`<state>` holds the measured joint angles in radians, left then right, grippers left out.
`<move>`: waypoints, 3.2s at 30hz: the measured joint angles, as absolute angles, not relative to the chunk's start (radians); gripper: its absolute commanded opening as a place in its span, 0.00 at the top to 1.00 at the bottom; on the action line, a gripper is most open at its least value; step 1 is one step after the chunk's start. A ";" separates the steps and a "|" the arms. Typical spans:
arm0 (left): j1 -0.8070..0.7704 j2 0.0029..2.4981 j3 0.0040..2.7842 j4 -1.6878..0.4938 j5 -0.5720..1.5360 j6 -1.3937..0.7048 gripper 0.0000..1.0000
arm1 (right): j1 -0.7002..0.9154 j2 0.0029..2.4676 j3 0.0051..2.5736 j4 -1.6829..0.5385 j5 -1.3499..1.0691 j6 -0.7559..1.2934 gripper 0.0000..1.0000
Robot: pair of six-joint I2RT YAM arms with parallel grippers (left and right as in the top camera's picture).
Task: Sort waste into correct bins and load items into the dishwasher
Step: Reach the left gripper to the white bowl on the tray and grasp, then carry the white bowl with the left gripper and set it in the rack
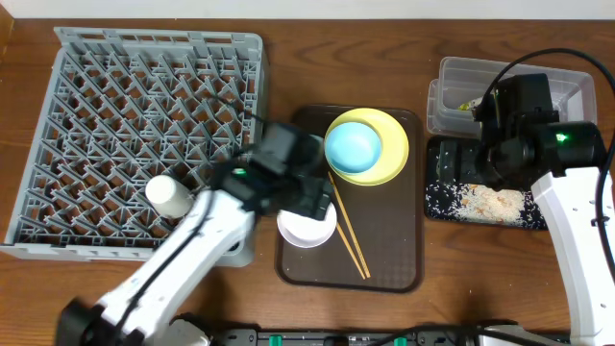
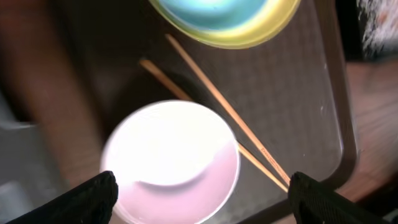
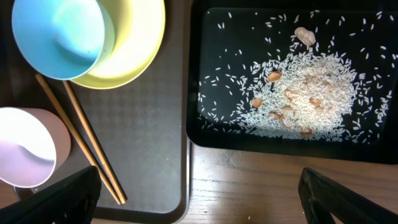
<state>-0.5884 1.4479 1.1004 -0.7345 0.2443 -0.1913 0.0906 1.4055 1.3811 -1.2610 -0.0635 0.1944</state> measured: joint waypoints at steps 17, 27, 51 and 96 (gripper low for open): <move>-0.820 1.846 1.110 -0.689 0.060 -0.208 0.88 | 0.091 1.406 1.381 -1.269 -0.065 0.194 0.01; -0.826 1.757 1.114 -0.699 0.041 -0.206 0.92 | 0.091 1.406 1.381 -1.272 -0.068 0.194 0.01; 0.289 1.578 1.151 -0.495 1.240 -0.100 0.92 | 0.091 1.406 1.381 -1.283 -0.071 0.195 0.01; 0.503 1.702 1.192 -0.374 1.150 -0.245 0.75 | 0.091 1.406 1.381 -1.305 -0.071 0.195 0.01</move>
<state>0.5026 1.7023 1.1923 -0.3737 1.1500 -0.2455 0.0906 1.4055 1.3811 -1.3048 -0.0711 0.1947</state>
